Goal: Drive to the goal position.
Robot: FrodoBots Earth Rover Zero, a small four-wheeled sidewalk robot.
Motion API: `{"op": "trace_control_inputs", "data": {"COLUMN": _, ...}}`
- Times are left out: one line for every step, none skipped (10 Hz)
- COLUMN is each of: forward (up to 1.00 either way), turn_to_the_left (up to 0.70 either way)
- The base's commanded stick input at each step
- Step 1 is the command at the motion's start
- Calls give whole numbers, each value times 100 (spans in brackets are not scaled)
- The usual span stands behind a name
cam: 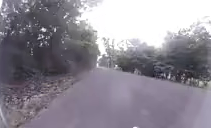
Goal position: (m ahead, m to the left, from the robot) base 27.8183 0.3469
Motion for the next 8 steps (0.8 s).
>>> {"op": "trace_control_inputs", "data": {"forward": 70, "turn_to_the_left": 0}}
{"op": "trace_control_inputs", "data": {"forward": 70, "turn_to_the_left": 0}}
{"op": "trace_control_inputs", "data": {"forward": 70, "turn_to_the_left": 0}}
{"op": "trace_control_inputs", "data": {"forward": 70, "turn_to_the_left": 0}}
{"op": "trace_control_inputs", "data": {"forward": 70, "turn_to_the_left": 0}}
{"op": "trace_control_inputs", "data": {"forward": 70, "turn_to_the_left": 0}}
{"op": "trace_control_inputs", "data": {"forward": 70, "turn_to_the_left": 0}}
{"op": "trace_control_inputs", "data": {"forward": 70, "turn_to_the_left": 0}}
